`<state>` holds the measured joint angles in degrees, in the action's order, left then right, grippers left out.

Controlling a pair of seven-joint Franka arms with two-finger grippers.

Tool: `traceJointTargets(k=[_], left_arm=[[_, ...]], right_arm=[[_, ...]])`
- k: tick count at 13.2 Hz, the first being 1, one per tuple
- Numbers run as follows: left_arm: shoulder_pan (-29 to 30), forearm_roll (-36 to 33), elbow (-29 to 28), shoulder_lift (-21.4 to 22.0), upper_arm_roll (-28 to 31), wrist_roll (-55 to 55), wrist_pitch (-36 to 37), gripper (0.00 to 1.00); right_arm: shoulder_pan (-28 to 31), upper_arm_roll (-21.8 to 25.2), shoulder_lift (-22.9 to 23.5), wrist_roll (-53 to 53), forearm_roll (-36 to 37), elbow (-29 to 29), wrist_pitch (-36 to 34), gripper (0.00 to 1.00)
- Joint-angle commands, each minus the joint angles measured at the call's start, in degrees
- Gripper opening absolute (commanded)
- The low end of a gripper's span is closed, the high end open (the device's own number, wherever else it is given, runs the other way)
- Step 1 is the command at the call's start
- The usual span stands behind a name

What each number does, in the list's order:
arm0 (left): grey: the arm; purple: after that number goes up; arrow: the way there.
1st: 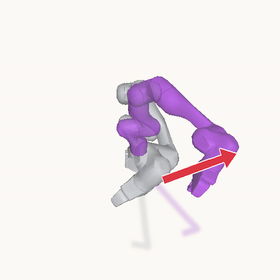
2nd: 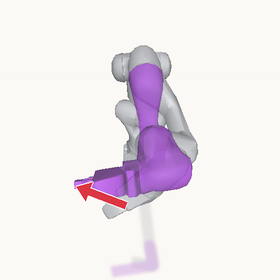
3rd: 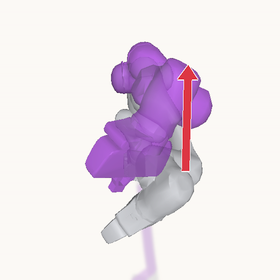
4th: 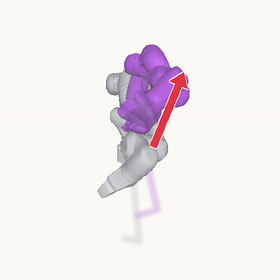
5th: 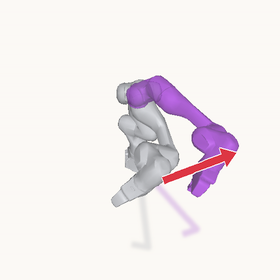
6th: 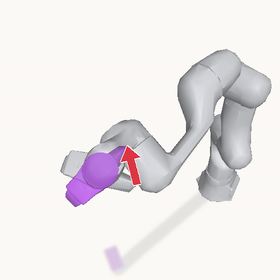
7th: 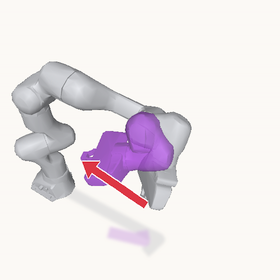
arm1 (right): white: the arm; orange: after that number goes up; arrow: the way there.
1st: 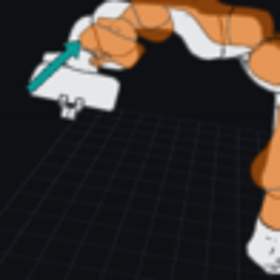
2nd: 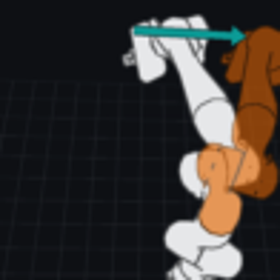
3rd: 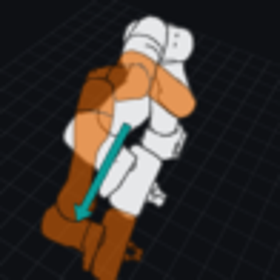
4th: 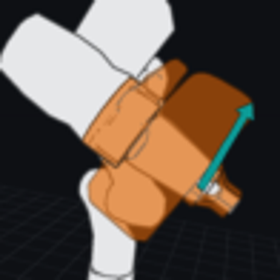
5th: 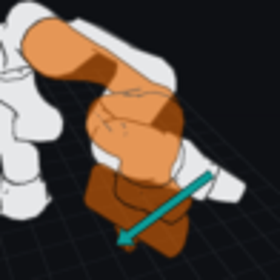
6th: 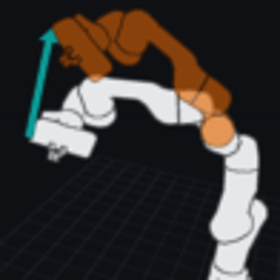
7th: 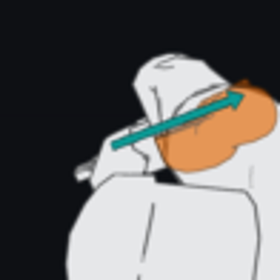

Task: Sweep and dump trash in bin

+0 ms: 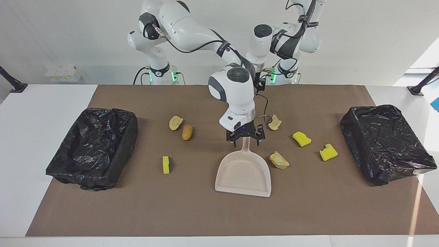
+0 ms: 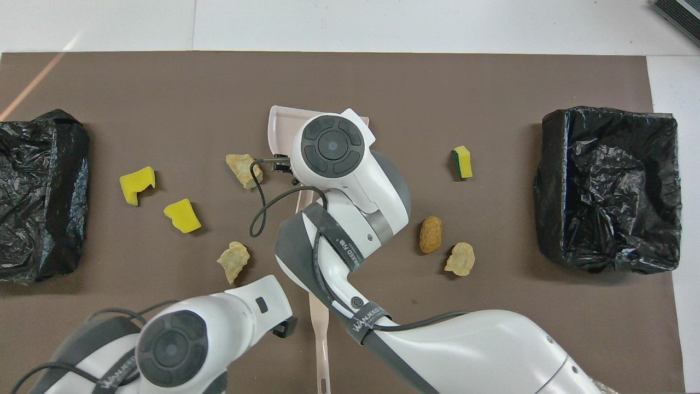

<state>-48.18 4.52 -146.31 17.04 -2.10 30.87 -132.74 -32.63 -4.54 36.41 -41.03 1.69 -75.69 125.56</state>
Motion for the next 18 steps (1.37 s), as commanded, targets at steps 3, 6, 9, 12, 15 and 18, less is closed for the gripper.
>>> traceJointTargets(k=[3, 6, 9, 12, 15, 18], left_arm=[[-7.28, 0.22, -0.74, -6.31, 1.04, 9.73, -8.05, 1.0], [-7.46, 0.31, -0.74, -6.41, 1.04, 10.97, -7.71, 0.92], [-7.46, 0.22, -0.74, -6.32, 0.96, 12.89, -7.09, 0.75], [-7.81, 0.22, -0.65, -6.23, 0.6, 14.92, -7.0, 0.64], [-7.81, 0.22, -0.65, -6.23, 0.6, 15.01, -6.48, 0.47], [-7.55, 0.14, -0.47, -5.88, 0.6, 14.93, -3.33, 0.0]], right_arm=[[-0.76, -0.38, -0.9, -0.36, 1.2, -3.76, 2.23, 0.99], [-2.0, -0.29, -0.81, -0.1, 1.38, -4.9, 2.41, 0.98], [-2.18, -0.29, -1.16, -0.1, 1.3, -6.31, 1.53, 0.92], [-2.09, -0.29, -1.52, -0.01, 1.3, -7.37, 1.88, 0.8], [-2.0, -0.29, -1.51, 0.25, 1.47, -7.28, 2.49, 0.31], [-2.0, -0.38, -1.51, 0.43, 3.67, -7.1, 2.5, 0.0]])
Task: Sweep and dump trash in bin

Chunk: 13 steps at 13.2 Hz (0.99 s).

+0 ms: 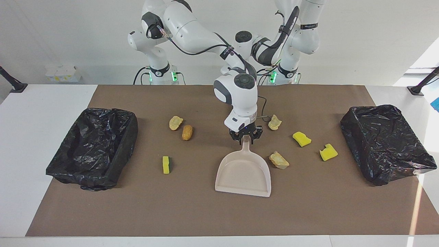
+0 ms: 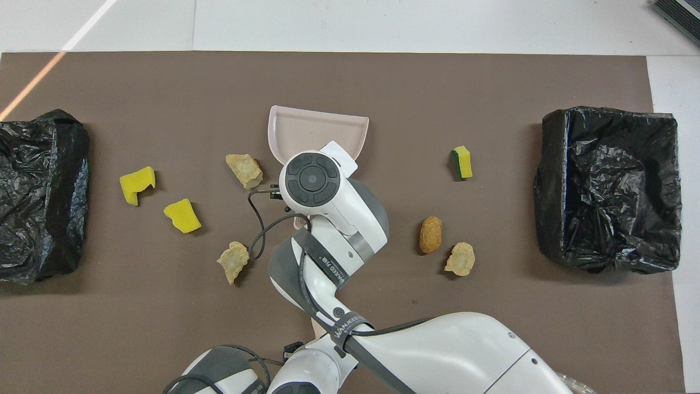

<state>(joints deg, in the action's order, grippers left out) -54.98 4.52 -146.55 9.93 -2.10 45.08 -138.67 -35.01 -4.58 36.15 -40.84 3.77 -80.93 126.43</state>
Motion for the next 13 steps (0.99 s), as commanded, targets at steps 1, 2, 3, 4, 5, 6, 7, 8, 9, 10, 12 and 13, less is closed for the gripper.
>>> traceJointTargets(k=[1, 2, 3, 4, 5, 6, 7, 8, 9, 10, 12, 13], left_arm=[[-0.14, 0.05, 0.03, 1.4, 0.69, 0.71, 4.18, 0.0], [0.13, -0.21, 0.56, 1.67, 0.95, 0.71, 6.37, 0.0], [1.87, -0.56, 0.91, 2.8, 0.87, 0.62, 8.22, 0.0], [3.37, -1.52, 1.18, 4.29, 0.87, 0.62, 10.41, 0.0], [4.34, -2.4, 1.18, 6.22, 0.87, 0.62, 12.87, 0.0], [5.83, -3.63, 1.27, 7.89, 0.87, 0.1, 15.16, 0.0], [7.24, -5.03, 1.53, 9.04, 0.87, 0.0, 17.18, 0.0], [9.25, -5.22, 2.14, 9.23, 0.87, -0.43, 18.33, 0.0], [11.45, -5.22, 3.19, 9.14, 0.87, -1.92, 19.13, 0.0], [14.08, -5.22, 3.46, 9.14, 0.87, -3.67, 19.4, 0.0], [19.09, -5.4, 5.3, 8.01, 0.87, -6.75, 18.96, 0.0], [22.16, -6.62, 6.79, 6.17, 0.87, -9.11, 18.53, 0.0]], right_arm=[[0.38, -0.26, -1.25, 0.24, 1.77, -1.77, 1.72, 0.0], [0.47, -0.26, -1.25, 0.33, 1.68, -1.69, 2.07, 0.0], [0.73, -0.26, -1.78, 0.59, 1.77, -1.77, 2.07, 0.0], [1.34, -0.26, -2.91, 1.9, 1.68, -2.03, 1.9, 0.0], [1.87, -0.17, -3.88, 3.91, 1.68, -2.21, 1.2, 0.0], [2.14, 0.0, -5.2, 4.54, 1.68, -3.17, 1.19, 0.0], [2.22, 0.18, -6.95, 4.81, 1.68, -5.01, 1.71, 0.0], [3.1, 0.18, -8.79, 5.68, 1.77, -6.59, 1.72, 0.0], [4.67, -0.08, -11.34, 10.13, 1.68, -9.3, 1.81, 0.0], [5.99, -0.17, -13.54, 15.91, 1.6, -11.94, 1.72, 0.0], [7.32, -0.17, -15.57, 25.68, 1.51, -14.51, 0.85, 0.0], [7.93, -0.17, -15.67, 30.77, 1.51, -14.69, 0.67, 0.0]])
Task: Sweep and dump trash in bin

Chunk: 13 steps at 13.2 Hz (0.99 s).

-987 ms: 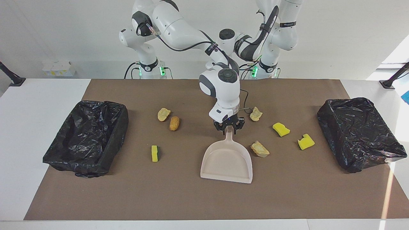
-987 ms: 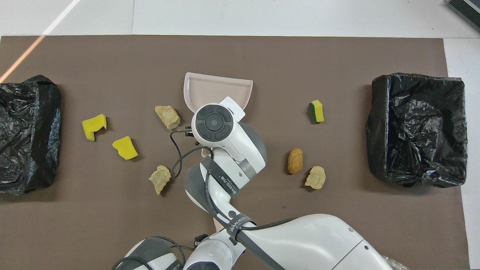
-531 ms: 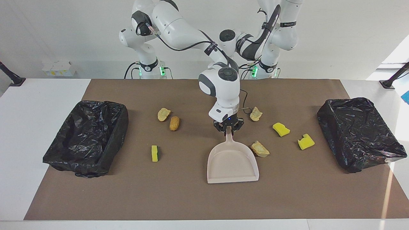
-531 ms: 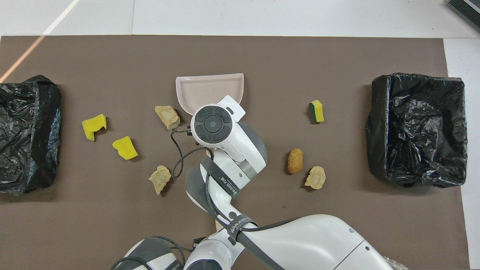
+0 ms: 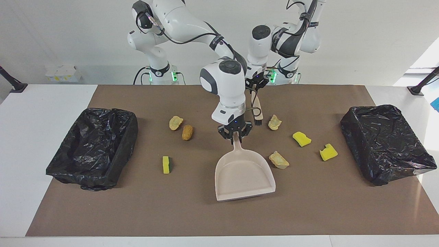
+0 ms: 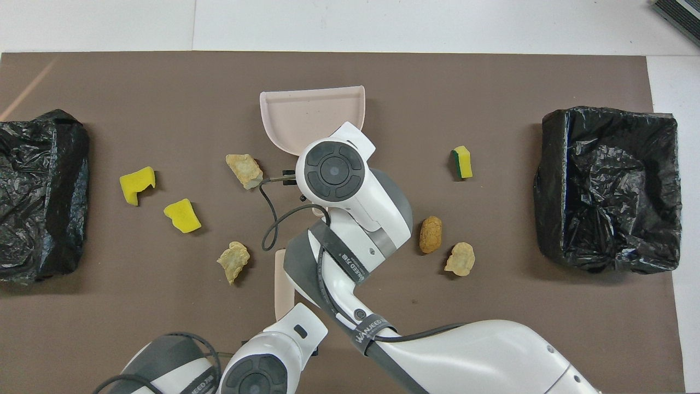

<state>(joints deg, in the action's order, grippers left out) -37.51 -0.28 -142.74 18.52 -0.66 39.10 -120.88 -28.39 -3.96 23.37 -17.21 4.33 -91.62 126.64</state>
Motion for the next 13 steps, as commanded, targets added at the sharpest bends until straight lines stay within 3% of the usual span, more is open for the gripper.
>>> traceJointTargets(k=[1, 4, 7, 9, 13], left_arm=[[7.33, -2.62, 4.99, -4.27, -0.57, -5.94, 0.91, 0.0], [14.19, -6.03, 12.98, -10.68, -0.57, -11.39, 1.43, 0.0], [19.3, -8.5, 16.17, -13.16, -0.4, -17.29, 0.74, 0.0], [24.56, -11.41, 19.85, -15.88, -0.31, -27.28, 1.52, 0.0], [32.47, -11.68, 19.95, -16.76, -0.31, -34.68, -0.05, 0.0]], right_arm=[[2.19, -0.88, -2.89, 12.93, 0.95, -4.09, 0.45, 0.0], [4.3, -0.88, -3.16, 28.07, 0.16, -5.58, 0.27, 0.0], [6.24, -0.88, -3.59, 42.82, 0.15, -7.07, -0.43, 0.0], [9.3, -0.96, -3.42, 58.25, -0.19, -7.25, -0.78, 0.0], [11.95, -0.88, -1.85, 78.58, -0.37, -5.77, -0.69, 0.0]])
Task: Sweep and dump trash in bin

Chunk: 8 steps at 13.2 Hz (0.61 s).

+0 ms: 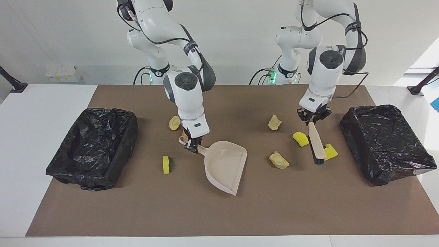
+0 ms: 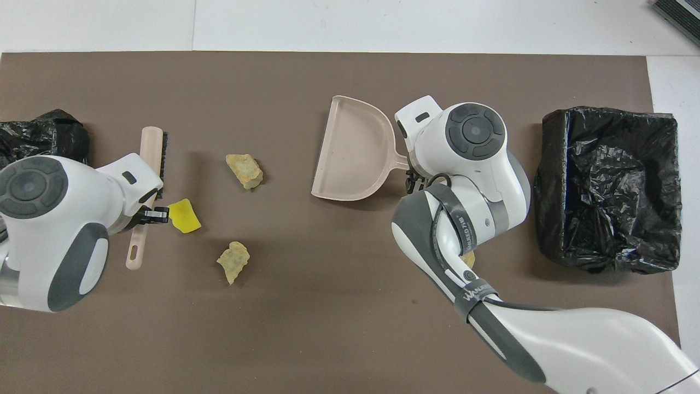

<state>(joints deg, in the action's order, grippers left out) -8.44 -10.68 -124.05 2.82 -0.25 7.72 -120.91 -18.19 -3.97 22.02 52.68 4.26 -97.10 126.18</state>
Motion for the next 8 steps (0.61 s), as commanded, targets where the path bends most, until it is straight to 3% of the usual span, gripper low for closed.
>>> traceJointTargets(k=[1, 2, 5, 8], left_arm=[[5.86, -1.62, 1.26, -1.84, -0.72, -5.24, -1.68, 0.0], [8.15, -2.49, 1.26, -3.16, -0.72, -6.65, -3.61, 0.0], [13.52, -3.12, 1.26, -7.73, -0.8, -9.65, -10.2, 0.0], [13.54, -3.12, -0.39, -9.06, -0.8, -11.66, -10.84, 0.0]], right_arm=[[2.36, -0.86, 0.21, 12.58, -0.13, 0.67, -0.76, 0.0], [2.19, -0.86, 1.18, 13.66, 0.39, 2.77, -3.2, 0.0], [1.58, -0.95, 7.76, 15.6, 2.24, 16.29, -16.38, 0.0], [1.49, -1.03, 9.0, 18.41, 2.85, 16.85, -16.76, 0.0]])
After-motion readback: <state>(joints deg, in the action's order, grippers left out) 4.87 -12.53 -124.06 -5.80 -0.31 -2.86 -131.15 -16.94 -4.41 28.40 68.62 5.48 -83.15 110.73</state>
